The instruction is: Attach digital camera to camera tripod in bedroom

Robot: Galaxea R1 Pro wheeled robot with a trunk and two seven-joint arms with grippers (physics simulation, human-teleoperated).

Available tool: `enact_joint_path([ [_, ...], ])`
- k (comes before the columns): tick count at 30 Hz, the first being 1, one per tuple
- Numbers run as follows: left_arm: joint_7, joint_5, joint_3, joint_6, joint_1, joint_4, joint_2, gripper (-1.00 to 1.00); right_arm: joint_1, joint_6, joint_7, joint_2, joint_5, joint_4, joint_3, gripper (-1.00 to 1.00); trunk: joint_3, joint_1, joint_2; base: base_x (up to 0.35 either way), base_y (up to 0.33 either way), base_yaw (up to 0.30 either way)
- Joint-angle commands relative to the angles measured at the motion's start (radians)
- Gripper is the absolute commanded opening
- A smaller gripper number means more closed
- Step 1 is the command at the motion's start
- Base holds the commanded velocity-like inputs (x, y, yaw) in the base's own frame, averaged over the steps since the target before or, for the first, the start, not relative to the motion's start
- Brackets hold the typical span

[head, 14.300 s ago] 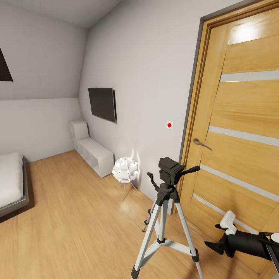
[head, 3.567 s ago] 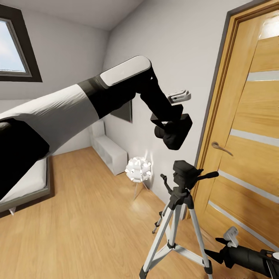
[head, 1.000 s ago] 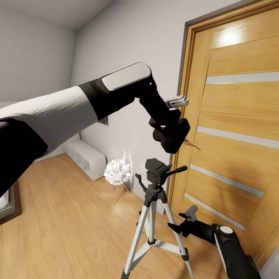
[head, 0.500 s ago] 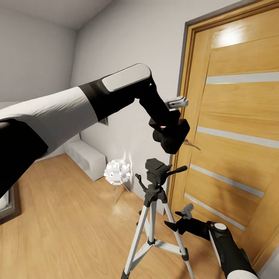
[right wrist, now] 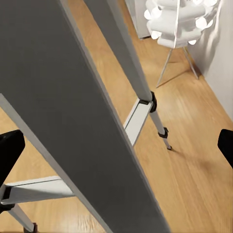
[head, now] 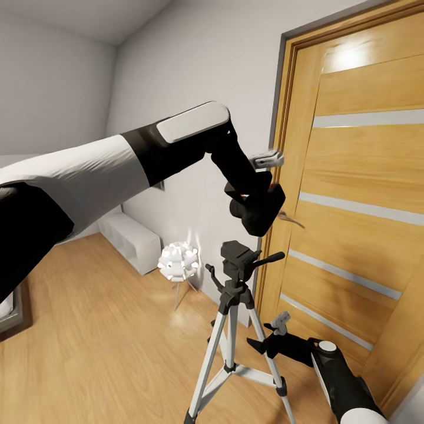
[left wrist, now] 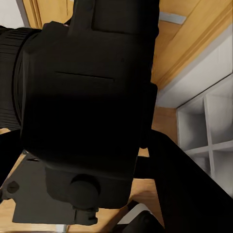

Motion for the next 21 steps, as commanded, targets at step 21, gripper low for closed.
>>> enact_joint_path([
  [21,0.006,0.012,-0.032,0.0,-0.008,-0.005,-0.001,-1.0,-0.002,-0.006,-0.003,-0.003,-0.001,0.005,0.02,1.0,0.0,0.0,-0.001,0.0,0.0,0.0],
])
